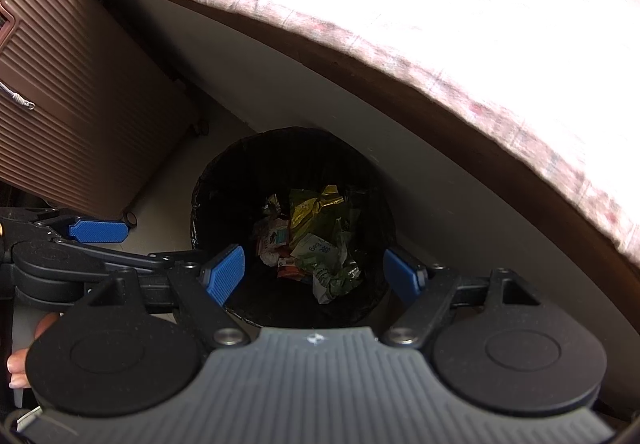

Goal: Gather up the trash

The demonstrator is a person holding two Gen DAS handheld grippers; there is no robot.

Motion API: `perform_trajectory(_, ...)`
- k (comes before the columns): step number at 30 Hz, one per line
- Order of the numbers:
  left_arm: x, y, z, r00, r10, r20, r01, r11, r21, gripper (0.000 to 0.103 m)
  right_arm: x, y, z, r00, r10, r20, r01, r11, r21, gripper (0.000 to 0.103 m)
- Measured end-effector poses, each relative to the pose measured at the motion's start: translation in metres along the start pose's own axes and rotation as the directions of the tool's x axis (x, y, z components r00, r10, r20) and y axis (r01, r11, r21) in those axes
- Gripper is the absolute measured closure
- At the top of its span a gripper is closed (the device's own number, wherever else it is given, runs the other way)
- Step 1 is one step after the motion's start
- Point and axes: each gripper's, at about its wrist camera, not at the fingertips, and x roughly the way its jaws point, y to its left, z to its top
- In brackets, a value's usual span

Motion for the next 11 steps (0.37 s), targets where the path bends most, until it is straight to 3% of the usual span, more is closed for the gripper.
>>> perform_trajectory(11, 0.0004, 0.004, -0.0022, 1.0, -0.002, 0.006, 0.002, 1.0, -0.004, 0.015, 0.0003, 0.0012, 0.0002, 1.0, -0.001, 0.0, 0.001, 1.0, 0.0, 0.018)
